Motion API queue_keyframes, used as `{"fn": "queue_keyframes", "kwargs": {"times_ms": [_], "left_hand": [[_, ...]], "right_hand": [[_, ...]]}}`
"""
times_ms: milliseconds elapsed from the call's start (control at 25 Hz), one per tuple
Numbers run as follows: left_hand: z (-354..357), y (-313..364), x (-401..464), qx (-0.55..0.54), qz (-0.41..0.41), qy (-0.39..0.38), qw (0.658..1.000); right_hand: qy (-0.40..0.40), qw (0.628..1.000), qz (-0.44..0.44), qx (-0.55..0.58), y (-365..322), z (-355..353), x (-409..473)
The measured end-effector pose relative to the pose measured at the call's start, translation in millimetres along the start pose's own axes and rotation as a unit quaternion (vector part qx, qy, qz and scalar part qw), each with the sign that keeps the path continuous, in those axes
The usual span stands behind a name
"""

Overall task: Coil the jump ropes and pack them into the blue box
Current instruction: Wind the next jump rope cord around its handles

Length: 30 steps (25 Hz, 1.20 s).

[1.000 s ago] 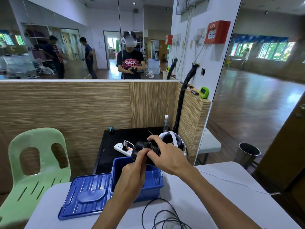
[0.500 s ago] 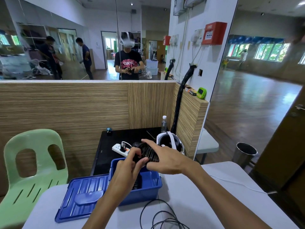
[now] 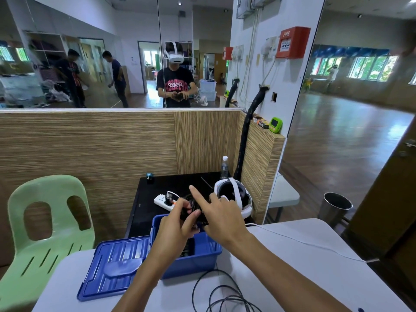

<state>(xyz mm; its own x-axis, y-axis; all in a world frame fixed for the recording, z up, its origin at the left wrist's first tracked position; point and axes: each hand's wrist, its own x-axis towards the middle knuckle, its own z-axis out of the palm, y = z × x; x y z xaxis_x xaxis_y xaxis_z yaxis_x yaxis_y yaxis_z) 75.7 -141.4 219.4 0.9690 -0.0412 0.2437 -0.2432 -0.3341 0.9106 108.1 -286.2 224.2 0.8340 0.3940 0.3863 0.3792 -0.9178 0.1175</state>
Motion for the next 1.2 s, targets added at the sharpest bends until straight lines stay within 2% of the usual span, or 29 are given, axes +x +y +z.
{"fn": "queue_keyframes", "kwargs": {"times_ms": [80,120,200,280,440,720,840,960,1040,1120,1200], "left_hand": [[0,-1,-2,0.055,0.011,-0.017,0.998],[1,-2,-1,0.122,0.021,-0.024,0.992],[3,-1,-1,0.264,0.037,-0.016,0.964],[10,-1,0,0.316,0.033,-0.008,0.948],[28,-2,-10,0.311,0.015,-0.014,0.950],[33,-3,-24,0.297,0.038,0.009,0.954],[33,-11,-25,0.320,0.038,-0.006,0.947],[34,-23,-25,0.341,0.039,-0.008,0.939],[37,-27,-27,0.262,0.030,0.000,0.965],[43,-33,-22,0.087,-0.005,0.033,0.996],[46,-38,-11,-0.077,-0.072,0.085,0.991]], "right_hand": [[-0.005,1.000,-0.005,-0.002,2,4,0],[-0.016,1.000,-0.003,-0.004,3,5,1],[-0.040,0.999,0.002,-0.020,6,6,4],[-0.069,0.997,0.025,-0.020,10,8,5],[-0.118,0.991,0.058,0.036,12,12,4],[-0.118,0.986,0.092,0.074,12,18,9],[-0.132,0.978,0.130,0.099,11,26,7],[-0.106,0.974,0.175,0.097,15,32,2],[-0.114,0.966,0.205,0.110,14,36,-2],[-0.144,0.949,0.232,0.159,7,40,-6],[-0.161,0.934,0.244,0.204,-7,43,-13]]}}
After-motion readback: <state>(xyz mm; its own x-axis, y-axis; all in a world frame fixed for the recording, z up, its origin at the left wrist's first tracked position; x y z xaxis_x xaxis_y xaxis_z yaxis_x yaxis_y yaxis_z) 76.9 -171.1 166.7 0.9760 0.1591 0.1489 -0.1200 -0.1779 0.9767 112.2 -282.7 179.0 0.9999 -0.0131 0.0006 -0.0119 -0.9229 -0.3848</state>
